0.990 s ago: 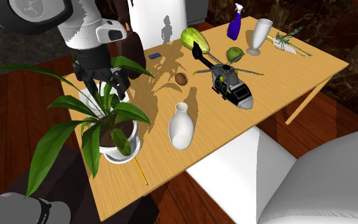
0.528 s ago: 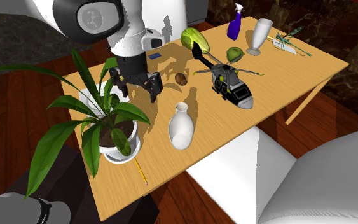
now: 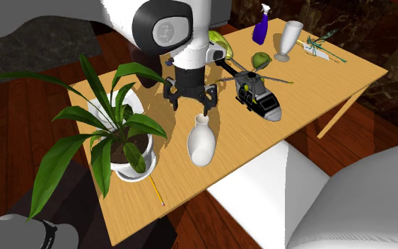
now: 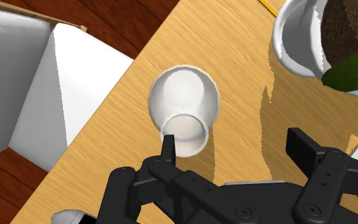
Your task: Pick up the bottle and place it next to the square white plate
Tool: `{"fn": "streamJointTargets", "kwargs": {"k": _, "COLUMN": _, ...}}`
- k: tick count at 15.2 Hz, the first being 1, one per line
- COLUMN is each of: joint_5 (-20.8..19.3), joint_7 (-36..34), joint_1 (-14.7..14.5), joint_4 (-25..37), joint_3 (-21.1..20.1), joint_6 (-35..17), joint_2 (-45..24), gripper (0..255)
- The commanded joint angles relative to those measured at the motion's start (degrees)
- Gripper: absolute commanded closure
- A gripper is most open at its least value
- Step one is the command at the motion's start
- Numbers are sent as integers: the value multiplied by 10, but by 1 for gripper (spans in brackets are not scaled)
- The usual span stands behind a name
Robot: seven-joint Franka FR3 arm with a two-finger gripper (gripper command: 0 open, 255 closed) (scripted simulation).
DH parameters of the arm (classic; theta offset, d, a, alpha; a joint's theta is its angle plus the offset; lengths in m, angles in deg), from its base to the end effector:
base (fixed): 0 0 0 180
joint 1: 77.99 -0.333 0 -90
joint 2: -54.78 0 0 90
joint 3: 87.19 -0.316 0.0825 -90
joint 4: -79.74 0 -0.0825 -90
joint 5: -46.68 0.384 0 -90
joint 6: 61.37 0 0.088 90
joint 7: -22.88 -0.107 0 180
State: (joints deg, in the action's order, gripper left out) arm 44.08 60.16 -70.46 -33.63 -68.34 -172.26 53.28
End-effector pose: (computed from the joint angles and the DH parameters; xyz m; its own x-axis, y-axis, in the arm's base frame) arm 0.4954 -0.2480 0.4481 0.9750 0.2055 -0.0845 0.2061 -0.9785 -0.0020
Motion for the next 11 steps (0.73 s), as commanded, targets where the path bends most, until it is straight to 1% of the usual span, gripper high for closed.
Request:
{"fn": "streamJointTargets", "kwargs": {"k": 1, "joint_5": 15, "joint_7": 26, "joint_1": 9, "joint_4": 41, "joint_3": 8, "joint_6": -5, "joint_2": -48, "gripper": 0}}
{"fn": "streamJointTargets", "kwargs": {"k": 2, "joint_5": 23, "joint_7": 38, "joint_1": 15, "joint_4": 63, "joint_3": 10, "joint_6": -4, "joint_2": -70, "gripper": 0}}
{"fn": "streamJointTargets", "kwargs": {"k": 3, "joint_5": 23, "joint_7": 39, "joint_1": 16, "joint_4": 65, "joint_3": 10, "joint_6": -4, "joint_2": -73, "gripper": 0}}
{"fn": "streamJointTargets", "kwargs": {"k": 10, "joint_5": 29, "joint_7": 43, "joint_1": 18, "joint_4": 24, "joint_3": 9, "joint_6": -59, "joint_2": -88, "gripper": 0}}
{"fn": "streamJointTargets", "kwargs": {"k": 11, "joint_5": 29, "joint_7": 43, "joint_1": 18, "joint_4": 24, "joint_3": 9, "joint_6": -59, "joint_2": -88, "gripper": 0}}
